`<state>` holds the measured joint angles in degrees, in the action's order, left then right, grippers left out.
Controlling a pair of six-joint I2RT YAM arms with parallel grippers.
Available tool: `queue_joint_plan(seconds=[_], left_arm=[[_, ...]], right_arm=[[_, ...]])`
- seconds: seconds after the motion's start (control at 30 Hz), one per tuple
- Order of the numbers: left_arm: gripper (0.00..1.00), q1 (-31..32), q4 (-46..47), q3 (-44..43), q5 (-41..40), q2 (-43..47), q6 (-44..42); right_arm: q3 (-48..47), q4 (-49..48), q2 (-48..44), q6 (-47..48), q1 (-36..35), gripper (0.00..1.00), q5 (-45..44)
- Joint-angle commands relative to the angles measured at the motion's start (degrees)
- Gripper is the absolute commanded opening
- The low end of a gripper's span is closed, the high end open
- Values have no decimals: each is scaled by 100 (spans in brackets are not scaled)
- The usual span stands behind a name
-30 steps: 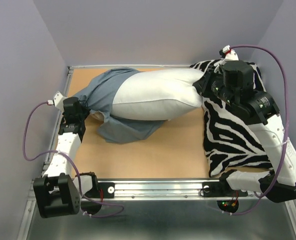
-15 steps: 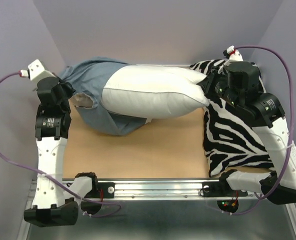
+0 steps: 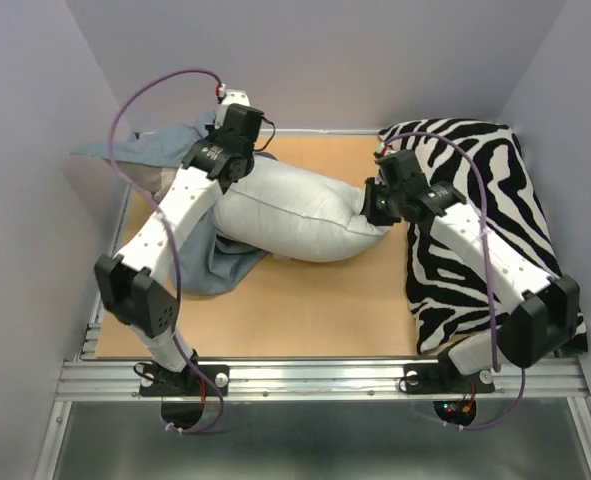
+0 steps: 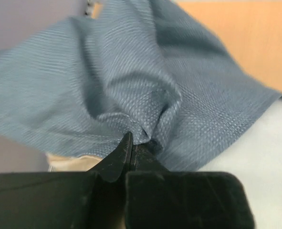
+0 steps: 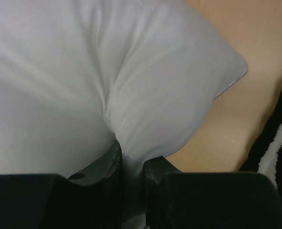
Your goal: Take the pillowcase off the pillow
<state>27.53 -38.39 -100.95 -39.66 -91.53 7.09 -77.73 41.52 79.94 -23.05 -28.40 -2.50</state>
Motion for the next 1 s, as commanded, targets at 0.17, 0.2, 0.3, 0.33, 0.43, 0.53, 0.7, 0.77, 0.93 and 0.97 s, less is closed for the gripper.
queue_joint_plan(seconds=[0.17,0.2,0.3,0.33,0.43,0.53,0.7,0.77,0.93,0.97], left_arm=[[17,-493,437,-1014,1212,-1350,-33],[20,-546,629,-1041,1345,-1403,-15],[21,-739,598,-1365,1777,-1743,55],[21,-758,431,-1819,1751,-1894,64],[21,-758,7,-2253,1804,-2229,73],[22,-758,218,-2061,1943,-2080,90],[23,-758,175,-2218,2147,-2080,178],[23,-749,-53,-2585,2147,-2255,179],[23,-731,-19,-2474,2164,-2185,161],[23,-723,-19,-2465,2155,-2159,152]], right_arm=[[-635,-1102,865,12,448,72,-250],[-777,-1102,909,-41,528,80,-286],[-1417,-1093,918,-156,826,86,-24],[-1585,-1093,840,-130,836,87,13],[-1859,-1154,594,81,819,89,671],[-1659,-1312,164,720,574,91,1103],[-1201,-1322,-109,1487,-890,91,-87],[-808,-1435,-546,1653,-1924,91,-1409],[-349,-1488,-953,1856,-2556,95,-3237],[-208,-1497,-1059,1839,-2556,97,-3457]])
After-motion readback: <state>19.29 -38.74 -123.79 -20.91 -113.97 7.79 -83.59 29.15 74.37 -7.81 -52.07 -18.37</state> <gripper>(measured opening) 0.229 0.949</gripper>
